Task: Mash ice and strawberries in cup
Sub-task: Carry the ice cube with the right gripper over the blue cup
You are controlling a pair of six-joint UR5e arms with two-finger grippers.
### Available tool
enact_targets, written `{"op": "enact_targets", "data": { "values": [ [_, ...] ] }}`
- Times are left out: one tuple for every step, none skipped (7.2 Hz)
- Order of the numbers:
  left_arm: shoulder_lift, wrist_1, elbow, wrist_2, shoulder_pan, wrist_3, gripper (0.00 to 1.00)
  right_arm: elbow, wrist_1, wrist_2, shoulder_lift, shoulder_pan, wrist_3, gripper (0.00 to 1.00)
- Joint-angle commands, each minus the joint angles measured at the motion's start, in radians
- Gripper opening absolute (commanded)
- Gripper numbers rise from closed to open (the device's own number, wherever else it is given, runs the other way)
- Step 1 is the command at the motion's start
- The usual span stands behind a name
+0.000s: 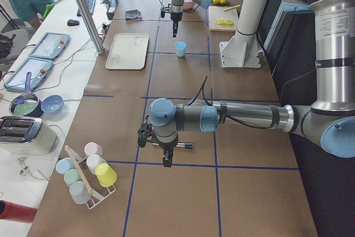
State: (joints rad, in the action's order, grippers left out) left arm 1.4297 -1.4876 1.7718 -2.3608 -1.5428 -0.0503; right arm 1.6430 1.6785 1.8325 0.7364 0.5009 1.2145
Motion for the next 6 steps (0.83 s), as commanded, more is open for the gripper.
{"op": "enact_targets", "data": {
  "values": [
    [0.000,0.000,0.000,0.000,0.016,0.001,1.00,-0.019,0.064,-0.027,-0.046,-0.053,0.030,0.00],
    [0.000,0.001,-0.002,0.000,0.016,0.001,1.00,-0.020,0.064,-0.036,-0.036,-0.068,0.030,0.00],
    [0.000,0.001,-0.002,0.000,0.018,0.001,1.00,-0.022,0.063,-0.042,-0.037,-0.070,0.028,0.04],
    [0.000,0.001,-0.002,0.000,0.018,0.001,1.00,-0.022,0.063,-0.045,-0.040,-0.071,0.031,0.61],
    [0.000,0.001,-0.002,0.000,0.018,0.001,1.00,-0.020,0.063,-0.047,-0.040,-0.071,0.033,0.99],
    [0.000,0.001,-0.002,0.000,0.018,0.001,1.00,-0.020,0.061,-0.048,-0.038,-0.070,0.033,1.00]
  ]
}}
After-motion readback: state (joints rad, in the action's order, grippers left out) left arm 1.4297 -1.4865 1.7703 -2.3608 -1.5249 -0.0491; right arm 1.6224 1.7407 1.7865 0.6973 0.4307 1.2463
